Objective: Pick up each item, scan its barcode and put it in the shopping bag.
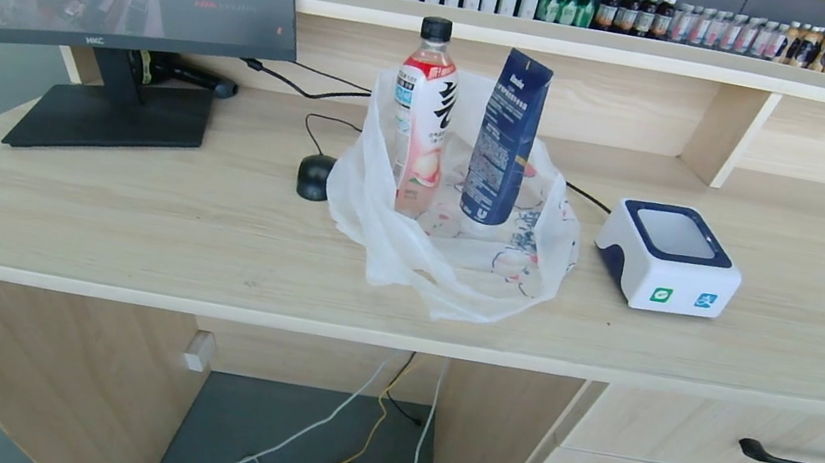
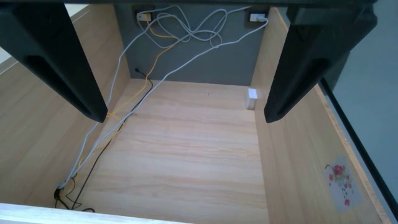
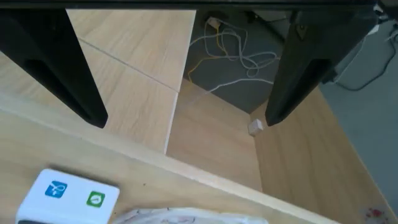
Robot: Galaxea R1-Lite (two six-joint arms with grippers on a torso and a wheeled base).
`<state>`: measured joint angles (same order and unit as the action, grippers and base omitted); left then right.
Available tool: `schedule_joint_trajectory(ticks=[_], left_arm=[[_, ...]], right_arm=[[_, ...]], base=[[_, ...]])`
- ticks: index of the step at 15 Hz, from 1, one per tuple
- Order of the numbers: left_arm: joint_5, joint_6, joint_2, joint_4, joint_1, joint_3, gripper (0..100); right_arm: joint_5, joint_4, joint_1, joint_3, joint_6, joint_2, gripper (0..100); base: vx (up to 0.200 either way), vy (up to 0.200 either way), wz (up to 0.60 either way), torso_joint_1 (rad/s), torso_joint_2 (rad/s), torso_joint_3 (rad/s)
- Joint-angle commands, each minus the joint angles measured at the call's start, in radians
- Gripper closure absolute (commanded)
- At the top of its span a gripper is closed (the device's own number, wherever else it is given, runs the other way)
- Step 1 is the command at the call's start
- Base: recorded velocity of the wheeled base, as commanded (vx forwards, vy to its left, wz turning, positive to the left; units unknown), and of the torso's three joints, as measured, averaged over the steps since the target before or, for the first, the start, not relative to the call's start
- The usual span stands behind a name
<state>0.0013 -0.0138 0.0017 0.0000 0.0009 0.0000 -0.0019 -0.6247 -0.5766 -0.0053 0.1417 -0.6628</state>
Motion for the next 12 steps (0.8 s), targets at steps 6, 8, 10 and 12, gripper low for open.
schedule_joint_trajectory(ticks=[6,8,10,12], left_arm=[[0.0,0.0,0.0,0.0,0.001,0.0,0],[0.0,0.0,0.0,-0.002,0.001,0.0,0],[0.0,0.0,0.0,-0.002,0.001,0.0,0],[0.0,0.0,0.0,0.0,0.001,0.0,0]], right_arm=[[0.033,0.574,-0.002,0.001,0.006,0.5,0],[0.042,0.588,0.0,0.005,-0.005,0.516,0],[0.062,0.622,0.003,0.004,-0.024,0.531,0],[0.051,0.62,0.069,0.005,-0.042,0.52,0]], base=[[0.0,0.0,0.0,0.0,0.0,0.0],[0.0,0.0,0.0,0.0,0.0,0.0],[0.0,0.0,0.0,0.0,0.0,0.0],[0.0,0.0,0.0,0.0,0.0,0.0]])
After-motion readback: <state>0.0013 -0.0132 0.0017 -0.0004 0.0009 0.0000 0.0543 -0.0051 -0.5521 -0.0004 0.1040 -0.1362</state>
